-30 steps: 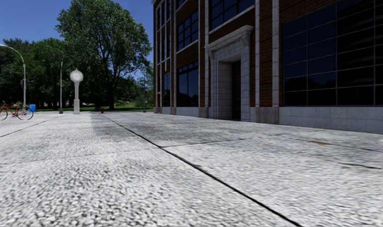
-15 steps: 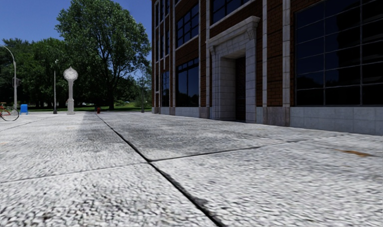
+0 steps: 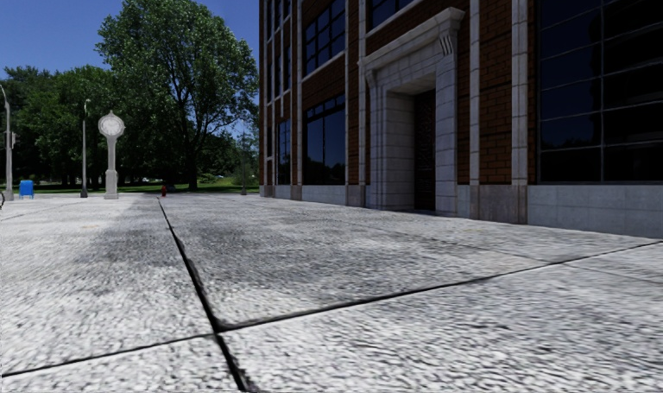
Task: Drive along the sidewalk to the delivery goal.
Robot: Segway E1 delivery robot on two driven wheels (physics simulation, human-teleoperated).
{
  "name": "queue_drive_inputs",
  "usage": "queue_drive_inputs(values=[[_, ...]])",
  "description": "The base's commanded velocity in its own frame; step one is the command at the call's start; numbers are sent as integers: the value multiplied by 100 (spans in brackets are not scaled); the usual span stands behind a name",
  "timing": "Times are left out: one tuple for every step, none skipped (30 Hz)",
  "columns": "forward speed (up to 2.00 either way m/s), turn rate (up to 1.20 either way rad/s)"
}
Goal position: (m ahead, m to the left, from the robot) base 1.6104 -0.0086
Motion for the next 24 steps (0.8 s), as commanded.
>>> queue_drive_inputs(values=[[175,-13],[147,-15],[147,-15],[138,-16],[134,-16],[133,-17],[132,-18],[131,-22],[128,-25],[126,-26],[125,-26],[123,-26],[123,-26],[120,-26],[118,-26],[118,-26],[117,-26],[117,-26],[117,-26],[116,-26],[116,-26],[116,-26],[116,-26],[116,-26]])
